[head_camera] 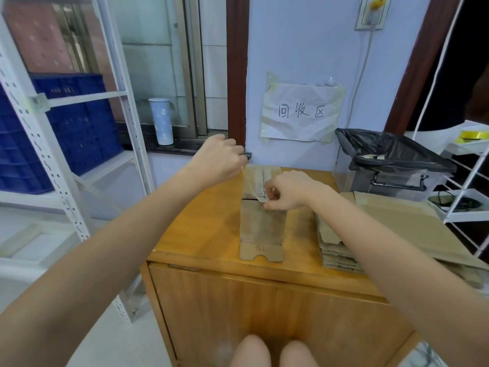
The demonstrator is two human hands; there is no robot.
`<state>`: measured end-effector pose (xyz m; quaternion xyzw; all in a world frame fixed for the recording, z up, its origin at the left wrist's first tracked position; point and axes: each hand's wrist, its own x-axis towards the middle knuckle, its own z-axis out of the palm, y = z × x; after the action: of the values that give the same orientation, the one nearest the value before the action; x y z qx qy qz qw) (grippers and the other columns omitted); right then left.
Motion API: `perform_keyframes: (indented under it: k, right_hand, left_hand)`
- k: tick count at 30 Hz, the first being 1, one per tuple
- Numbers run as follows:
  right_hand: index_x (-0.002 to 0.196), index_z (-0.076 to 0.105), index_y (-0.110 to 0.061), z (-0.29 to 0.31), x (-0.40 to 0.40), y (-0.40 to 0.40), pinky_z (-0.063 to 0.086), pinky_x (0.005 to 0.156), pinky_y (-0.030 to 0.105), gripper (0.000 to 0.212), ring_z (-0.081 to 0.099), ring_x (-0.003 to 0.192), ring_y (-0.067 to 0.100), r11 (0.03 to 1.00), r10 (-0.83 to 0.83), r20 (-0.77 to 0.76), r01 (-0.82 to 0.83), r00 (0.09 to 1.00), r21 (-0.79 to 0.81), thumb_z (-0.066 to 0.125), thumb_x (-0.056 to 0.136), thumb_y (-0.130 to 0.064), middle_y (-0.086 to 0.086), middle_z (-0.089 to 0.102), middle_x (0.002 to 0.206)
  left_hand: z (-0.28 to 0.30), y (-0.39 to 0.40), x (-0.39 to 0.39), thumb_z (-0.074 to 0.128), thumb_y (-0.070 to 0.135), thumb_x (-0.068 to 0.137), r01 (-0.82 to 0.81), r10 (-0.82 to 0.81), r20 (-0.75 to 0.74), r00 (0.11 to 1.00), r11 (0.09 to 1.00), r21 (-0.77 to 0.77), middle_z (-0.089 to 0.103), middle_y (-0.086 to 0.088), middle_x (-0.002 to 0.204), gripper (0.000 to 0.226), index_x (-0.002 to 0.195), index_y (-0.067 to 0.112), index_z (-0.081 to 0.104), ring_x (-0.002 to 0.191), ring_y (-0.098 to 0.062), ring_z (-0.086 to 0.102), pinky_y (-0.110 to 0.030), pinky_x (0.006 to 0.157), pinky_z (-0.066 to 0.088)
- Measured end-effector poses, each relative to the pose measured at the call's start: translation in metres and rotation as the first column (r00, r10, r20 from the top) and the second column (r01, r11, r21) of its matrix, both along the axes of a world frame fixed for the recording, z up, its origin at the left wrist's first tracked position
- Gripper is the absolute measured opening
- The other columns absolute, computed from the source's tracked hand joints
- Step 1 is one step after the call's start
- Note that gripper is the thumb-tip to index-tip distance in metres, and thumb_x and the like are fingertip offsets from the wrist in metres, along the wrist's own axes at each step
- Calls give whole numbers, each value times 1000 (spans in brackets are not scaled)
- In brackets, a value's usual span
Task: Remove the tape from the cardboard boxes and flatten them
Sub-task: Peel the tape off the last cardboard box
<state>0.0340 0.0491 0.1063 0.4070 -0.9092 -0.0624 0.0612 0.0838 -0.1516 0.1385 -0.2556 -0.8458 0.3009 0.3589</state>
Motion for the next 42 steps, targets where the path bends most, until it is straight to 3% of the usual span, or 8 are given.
perform_keyframes:
  k: [6,11,16,23,27,31,35,42]
  right_hand:
    - [79,53,-22,0,3,-7,36,64,29,44,50,73,18,999,-39,-6,39,999,20,54,83,-66,-9,50,71]
    - [61,44,-34,-2,-5,10,33,62,28,36,48,70,16,984,-44,133,66,990,-164,53,93,-48,-14,48,65]
    - [84,73,-24,-9,-11,28,48,78,33,28,61,83,17,938,-67,259,149,964,-313,53,95,-41,-3,70,84]
    - [89,73,-20,-12,-16,25,48,77,33,33,63,86,22,928,-88,249,170,965,-332,53,94,-46,5,71,87]
    - [93,73,-16,-13,-17,24,46,75,32,36,62,84,23,922,-98,233,177,968,-344,53,94,-46,7,71,87]
    - [91,71,-12,-12,-16,26,35,60,28,39,48,65,17,913,-101,237,184,966,-365,52,94,-46,-1,54,64]
    - [86,71,-13,-14,-16,27,37,63,28,42,45,58,11,907,-95,268,194,959,-373,54,92,-51,-7,49,57]
    - [93,74,-25,-16,-17,33,48,89,29,22,63,93,5,873,-74,336,224,939,-434,66,86,-44,-14,69,89]
  left_hand:
    - [3,15,-12,76,11,63,141,-145,-16,989,917,373,65,1,66,14,75,18,73,60,-24,60,-24,52,31]
    - [0,24,-10,62,20,83,-193,-10,287,958,717,670,63,8,113,36,118,29,64,108,-15,56,-26,74,38]
    - [-17,10,-15,66,15,83,-367,-299,576,761,534,761,57,8,132,42,123,27,62,126,-10,48,-27,100,39]
    - [-41,29,-15,71,20,86,-379,-502,570,650,436,816,54,10,126,47,130,16,56,114,-6,50,-22,96,42]
    - [-57,44,-20,73,14,84,-355,-596,433,676,251,900,59,3,100,24,103,7,61,90,-7,57,-12,78,49]
    - [-69,53,-28,71,9,85,-289,-565,312,764,133,948,58,2,79,26,76,20,49,75,-11,56,-24,75,47]
    - [-83,60,-33,67,12,88,-264,-460,297,837,138,955,55,9,75,28,77,24,44,72,-15,51,-36,72,45]
    - [-96,57,-30,62,20,89,-173,-490,230,841,161,972,50,10,76,21,80,29,45,74,-19,52,-42,76,46]
